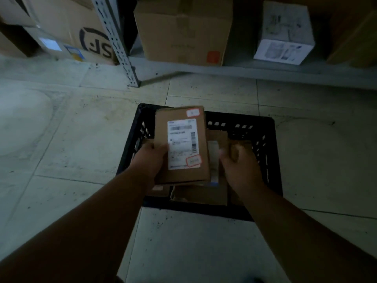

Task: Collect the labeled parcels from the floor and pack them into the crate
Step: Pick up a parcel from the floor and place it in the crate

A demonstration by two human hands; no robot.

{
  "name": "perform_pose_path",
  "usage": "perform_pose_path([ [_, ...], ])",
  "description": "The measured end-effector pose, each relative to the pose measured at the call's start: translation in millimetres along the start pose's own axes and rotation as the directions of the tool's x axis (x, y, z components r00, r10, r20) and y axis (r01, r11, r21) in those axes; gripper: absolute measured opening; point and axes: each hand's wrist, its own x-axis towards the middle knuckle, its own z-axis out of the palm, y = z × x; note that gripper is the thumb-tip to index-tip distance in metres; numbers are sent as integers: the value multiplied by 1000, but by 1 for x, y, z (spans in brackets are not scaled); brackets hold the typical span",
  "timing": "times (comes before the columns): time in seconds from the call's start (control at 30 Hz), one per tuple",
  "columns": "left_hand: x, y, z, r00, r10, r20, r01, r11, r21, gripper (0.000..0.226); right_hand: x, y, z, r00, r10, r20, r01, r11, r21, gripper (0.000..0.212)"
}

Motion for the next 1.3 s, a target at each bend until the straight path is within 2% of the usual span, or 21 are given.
perform_pose_path([
  [0.07,10,0,18,996,49,73,-56,995,88,16,6,10,9,990,71,120,-93,979,183,30],
  [0.2,3,-7,43,980,181,86,-195,960,203,13,16,1,11,986,78,150,-124,937,326,44],
  [0.27,-7,-15,45,964,259,55,-262,910,322,33,14,4,8,978,128,166,-187,893,410,39],
  [0.33,-15,-19,43,955,289,68,-288,849,443,58,11,11,6,962,185,202,-254,875,411,33],
  [0.43,-18,-20,40,969,222,109,-246,907,342,73,13,17,7,940,247,234,-331,825,458,16],
  [0.47,-17,-20,39,980,166,107,-188,947,261,77,15,17,8,943,246,226,-327,816,476,14],
  [0.53,-13,-19,36,990,-1,144,-14,994,106,71,15,17,12,954,218,206,-293,826,481,13],
  [0.6,-12,-21,34,960,-138,242,124,990,71,62,11,18,20,959,206,197,-278,826,490,13],
  [0.7,-12,-22,35,940,-146,309,131,989,70,65,4,13,24,972,207,114,-236,843,483,5],
  [0.8,-13,-5,34,935,-86,345,88,996,11,58,5,-4,12,984,175,29,-170,878,447,17],
  [0.87,-12,10,30,947,-39,319,21,998,59,60,5,-15,3,990,144,10,-133,884,448,22],
  [0.97,-9,29,14,963,13,267,-58,985,162,65,3,-28,4,987,142,71,-158,856,492,33],
  [1.1,-3,31,-15,982,31,187,-73,972,222,69,-3,-48,29,985,122,120,-168,829,534,30],
  [1.3,12,11,-38,995,75,-62,-45,918,395,84,-4,-58,67,968,131,215,-231,802,551,25],
])
